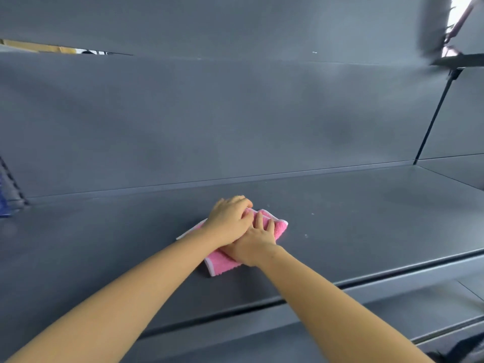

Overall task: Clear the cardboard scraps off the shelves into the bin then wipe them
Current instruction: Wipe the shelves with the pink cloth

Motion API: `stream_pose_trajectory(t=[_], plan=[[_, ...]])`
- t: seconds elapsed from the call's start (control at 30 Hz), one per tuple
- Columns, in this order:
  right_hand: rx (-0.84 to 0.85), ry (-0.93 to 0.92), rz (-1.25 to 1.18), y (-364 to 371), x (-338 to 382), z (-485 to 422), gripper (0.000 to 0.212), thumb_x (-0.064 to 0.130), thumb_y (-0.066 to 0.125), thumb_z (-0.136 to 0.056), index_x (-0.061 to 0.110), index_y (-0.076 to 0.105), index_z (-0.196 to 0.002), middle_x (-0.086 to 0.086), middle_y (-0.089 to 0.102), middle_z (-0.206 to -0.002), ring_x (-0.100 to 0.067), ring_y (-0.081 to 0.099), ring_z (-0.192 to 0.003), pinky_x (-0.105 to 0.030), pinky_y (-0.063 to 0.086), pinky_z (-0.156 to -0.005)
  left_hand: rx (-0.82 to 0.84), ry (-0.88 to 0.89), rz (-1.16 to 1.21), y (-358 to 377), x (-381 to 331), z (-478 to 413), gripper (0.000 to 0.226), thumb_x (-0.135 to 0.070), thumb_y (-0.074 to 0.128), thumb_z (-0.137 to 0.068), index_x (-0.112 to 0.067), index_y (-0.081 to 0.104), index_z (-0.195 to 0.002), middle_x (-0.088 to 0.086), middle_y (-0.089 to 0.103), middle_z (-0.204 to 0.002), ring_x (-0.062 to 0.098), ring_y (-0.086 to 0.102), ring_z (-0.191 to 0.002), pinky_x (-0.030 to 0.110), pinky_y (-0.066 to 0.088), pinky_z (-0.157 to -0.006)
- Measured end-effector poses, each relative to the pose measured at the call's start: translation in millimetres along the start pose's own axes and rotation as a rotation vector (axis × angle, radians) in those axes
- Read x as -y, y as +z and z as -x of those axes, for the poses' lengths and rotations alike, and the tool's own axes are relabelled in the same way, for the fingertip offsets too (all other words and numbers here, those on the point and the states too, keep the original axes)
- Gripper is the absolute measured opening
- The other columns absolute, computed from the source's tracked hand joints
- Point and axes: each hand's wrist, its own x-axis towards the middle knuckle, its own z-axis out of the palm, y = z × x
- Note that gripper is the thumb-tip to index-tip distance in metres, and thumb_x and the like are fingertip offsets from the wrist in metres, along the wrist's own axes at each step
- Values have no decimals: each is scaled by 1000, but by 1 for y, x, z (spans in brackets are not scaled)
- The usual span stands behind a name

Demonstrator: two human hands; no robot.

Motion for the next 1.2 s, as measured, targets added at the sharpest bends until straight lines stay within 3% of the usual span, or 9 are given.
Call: stream_pose_trajectory(t=[0.1, 0.17, 0.27, 0.37, 0.47, 0.63, 0.83, 1.0, 1.2], plan=[[45, -35, 44, -4, -2, 0, 70, 46, 32, -94, 24, -3, -150, -5, 0, -159, -34, -13, -145, -50, -5, -117, 152, -86, 365, 10, -5, 18, 26, -23, 36, -96, -14, 56, -111, 1, 58, -108, 19, 52, -103, 37, 39, -101], [72, -108, -157, -16, -10, 4, 53, 34, 41, -92, 17, 27, -140, -3, 35, -144, -28, 24, -137, -39, 16, -116, 92, -148, 496, 10, -4, 28, 29, -33, 34, -95, -24, 56, -111, -3, 58, -121, 18, 52, -112, 37, 37, -104], [-43, -88, -597, -40, -33, 10, 20, 9, 48, -87, 12, 60, -102, 3, 55, -87, -15, 50, -85, -25, 38, -77, 104, -69, 101, 11, 8, 33, 41, -38, 23, -98, -26, 44, -130, 2, 44, -143, 21, 37, -133, 40, 27, -113], [-192, 85, -490, -47, -61, 6, 41, 7, 42, -88, 11, 54, -128, -6, 54, -129, -28, 51, -118, -32, 43, -96, 224, -51, -338, 17, 3, 42, 52, -41, 15, -98, -27, 7, -148, 5, 0, -159, 19, -4, -146, 36, -2, -118], [-172, 151, -256, -37, -75, -1, 41, 14, 36, -93, 11, 45, -133, -11, 43, -139, -32, 39, -128, -37, 34, -104, 300, 67, -390, 24, -10, 54, 52, -45, 14, -98, -35, -2, -146, 2, -13, -157, 16, -16, -145, 37, -9, -118], [-314, 118, -304, -22, -76, -16, 38, 18, 30, -96, 10, 50, -127, -9, 50, -135, -28, 40, -128, -35, 30, -104, 337, 173, -413, 26, -10, 52, 54, -50, 19, -96, -39, 1, -145, -2, -15, -157, 13, -16, -144, 35, -10, -117], [-407, 180, -643, -21, -84, -19, 32, 23, 41, -95, 13, 55, -122, -6, 56, -129, -27, 50, -119, -32, 38, -95, 206, -174, -408, -3, 60, -24, 59, -51, 15, -95, -28, 3, -148, 6, -5, -158, 21, -5, -146, 40, 2, -120], [-377, 134, -332, -14, -82, -29, 38, 34, 44, -92, 19, 52, -127, 0, 54, -133, -21, 42, -128, -32, 29, -105, 149, -367, -418, -18, 101, -76, 56, -47, 14, -95, -30, 5, -147, 8, -1, -158, 23, -2, -146, 45, 5, -118], [-354, 124, -236, -12, -82, -33, 42, 40, 45, -90, 23, 50, -128, 5, 49, -138, -18, 35, -134, -33, 23, -110, 211, -174, -409, 0, 65, -85, 55, -46, 16, -96, -31, 4, -148, 6, 0, -158, 22, -4, -146, 46, 2, -118]])
